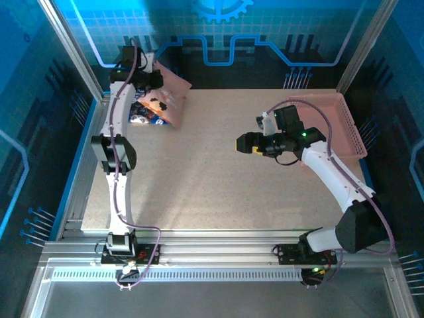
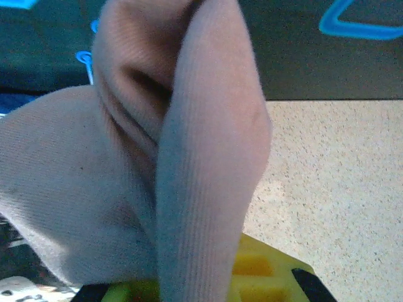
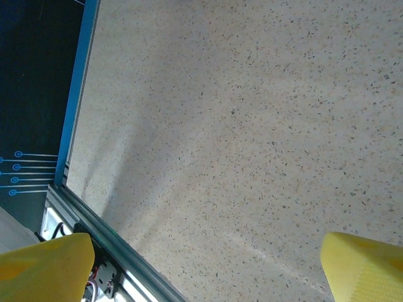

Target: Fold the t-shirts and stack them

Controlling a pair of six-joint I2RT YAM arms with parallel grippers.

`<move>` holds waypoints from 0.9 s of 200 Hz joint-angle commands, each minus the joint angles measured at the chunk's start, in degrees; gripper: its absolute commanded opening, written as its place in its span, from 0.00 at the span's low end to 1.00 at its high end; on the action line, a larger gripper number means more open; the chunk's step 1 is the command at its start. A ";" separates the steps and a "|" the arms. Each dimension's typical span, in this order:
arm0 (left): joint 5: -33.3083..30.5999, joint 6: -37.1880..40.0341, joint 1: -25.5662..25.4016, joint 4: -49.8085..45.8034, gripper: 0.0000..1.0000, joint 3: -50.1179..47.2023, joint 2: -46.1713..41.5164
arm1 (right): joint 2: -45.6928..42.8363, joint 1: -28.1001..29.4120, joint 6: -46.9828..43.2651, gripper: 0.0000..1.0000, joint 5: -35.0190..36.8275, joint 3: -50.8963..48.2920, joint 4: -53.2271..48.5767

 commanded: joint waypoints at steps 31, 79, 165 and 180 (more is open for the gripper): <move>6.04 -3.21 4.42 5.60 0.00 3.16 0.24 | -3.81 -0.21 -0.85 0.95 1.90 -1.58 -1.24; 8.82 -5.13 7.30 7.56 0.00 2.54 3.97 | -2.58 -0.25 0.08 1.00 1.80 -1.29 -2.61; 12.17 -21.62 17.75 21.61 0.99 -0.55 9.79 | -5.05 2.67 1.75 1.00 3.54 -0.16 -9.08; 14.34 -26.21 19.95 24.76 0.99 -2.19 8.10 | -7.01 2.91 2.38 1.00 4.16 -0.77 -10.13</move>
